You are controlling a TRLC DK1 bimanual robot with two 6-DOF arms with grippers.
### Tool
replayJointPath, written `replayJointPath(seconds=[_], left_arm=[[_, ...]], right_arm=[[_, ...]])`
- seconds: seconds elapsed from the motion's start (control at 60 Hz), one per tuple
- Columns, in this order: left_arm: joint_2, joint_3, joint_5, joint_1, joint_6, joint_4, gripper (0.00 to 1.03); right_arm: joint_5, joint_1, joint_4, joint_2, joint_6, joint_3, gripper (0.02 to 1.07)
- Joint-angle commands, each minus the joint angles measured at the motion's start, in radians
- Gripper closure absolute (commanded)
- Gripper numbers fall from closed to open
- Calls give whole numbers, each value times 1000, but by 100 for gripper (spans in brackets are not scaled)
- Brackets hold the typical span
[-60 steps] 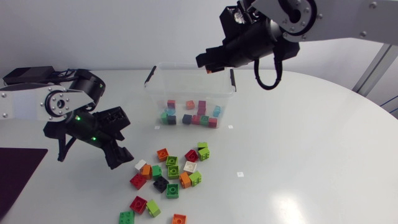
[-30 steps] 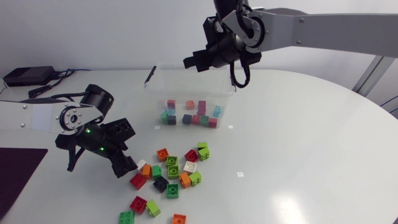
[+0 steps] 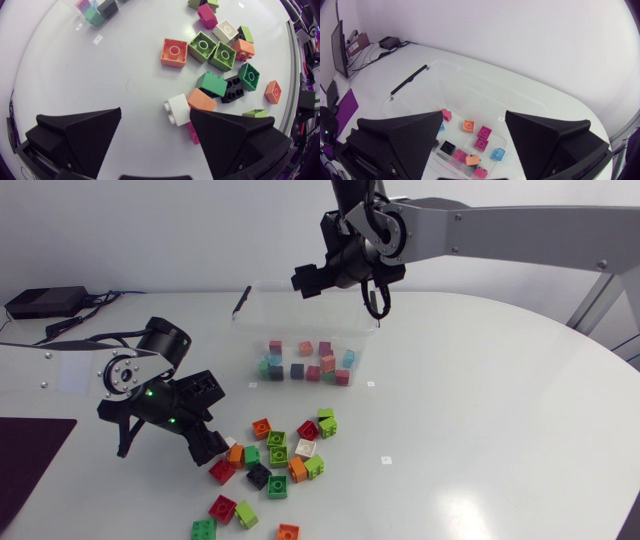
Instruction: Place the duplo bricks in the container
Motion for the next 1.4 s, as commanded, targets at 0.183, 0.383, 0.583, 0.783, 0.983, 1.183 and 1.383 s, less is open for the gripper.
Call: replayJointPath(seconds=[0.183,0.383,0.583,0.783,0.983,1.183,1.383], left_arm=[[62,-47,-6,-26,-33,16,7],[69,-47,-14,-28,-43,33,8],[89,-41,-20,-28,-63,40,12],[95,-27,-35,12,-7,62,19],[99,-10,-29,49,92,48,38],[92,7,60,60,220,-1,38],[177,80,80,66,263,-18,38]], right_arm=[[5,13,-26,-170,-16,-134,7],[5,23,-22,-288,-20,-269,7],[6,55,-20,-403,-42,-410,7],[-4,92,-14,-513,-72,-589,7],[-24,102,4,-579,-120,-694,7],[-50,107,12,-616,-154,-776,7],[-84,115,26,-639,-178,-841,7]])
